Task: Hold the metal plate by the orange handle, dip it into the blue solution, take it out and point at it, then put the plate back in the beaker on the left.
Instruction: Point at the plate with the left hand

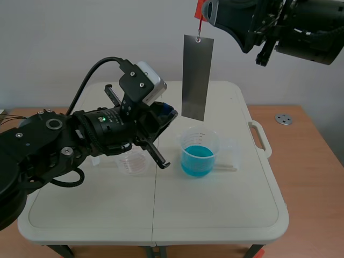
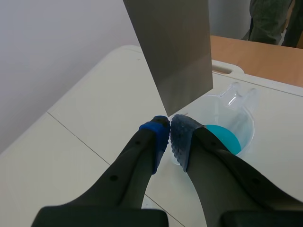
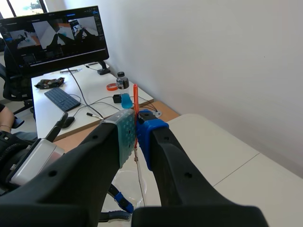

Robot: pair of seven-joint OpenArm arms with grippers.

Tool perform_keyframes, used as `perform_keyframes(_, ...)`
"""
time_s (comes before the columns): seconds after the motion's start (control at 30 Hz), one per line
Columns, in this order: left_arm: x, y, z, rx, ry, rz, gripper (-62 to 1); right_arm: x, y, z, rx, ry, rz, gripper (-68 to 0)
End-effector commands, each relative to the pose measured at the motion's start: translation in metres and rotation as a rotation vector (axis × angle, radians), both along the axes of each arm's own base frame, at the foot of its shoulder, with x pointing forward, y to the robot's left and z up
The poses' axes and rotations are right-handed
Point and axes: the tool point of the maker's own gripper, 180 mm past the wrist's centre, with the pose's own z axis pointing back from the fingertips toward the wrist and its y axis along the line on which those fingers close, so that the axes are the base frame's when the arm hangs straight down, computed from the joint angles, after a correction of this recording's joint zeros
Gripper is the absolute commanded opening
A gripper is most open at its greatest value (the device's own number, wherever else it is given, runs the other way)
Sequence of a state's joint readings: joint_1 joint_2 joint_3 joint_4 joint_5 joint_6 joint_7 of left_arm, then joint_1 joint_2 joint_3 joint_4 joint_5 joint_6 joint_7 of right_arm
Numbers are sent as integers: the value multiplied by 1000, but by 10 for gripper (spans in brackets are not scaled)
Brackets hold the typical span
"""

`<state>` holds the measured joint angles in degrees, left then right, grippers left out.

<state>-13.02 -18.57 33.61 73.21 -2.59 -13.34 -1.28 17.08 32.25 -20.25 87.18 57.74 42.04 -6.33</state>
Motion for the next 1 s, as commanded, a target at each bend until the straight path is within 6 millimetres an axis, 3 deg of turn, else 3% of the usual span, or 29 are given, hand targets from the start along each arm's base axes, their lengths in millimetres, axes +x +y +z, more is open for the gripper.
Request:
perform_keyframes(0.0, 3, -3, 13, -29, -28, -2, -541, -3, -2, 16, 19, -42, 13, -662)
perform_keyframes(0.23, 2, -3, 12, -31, -24, -1, -541, -3, -2, 16, 19, -42, 13, -662)
perform_keyframes(0.37, 4, 9, 10, -32, -15, 27, -541, -3, -2, 16, 19, -42, 13, -662)
perform_keyframes(0.6, -5, 59, 10, -19, -10, 125, -541, -3, -2, 15, 17, -41, 13, -662)
perform_keyframes(0.97, -63, 124, 33, -15, -2, 183, -541, -3, -2, 12, 2, -32, 14, -662)
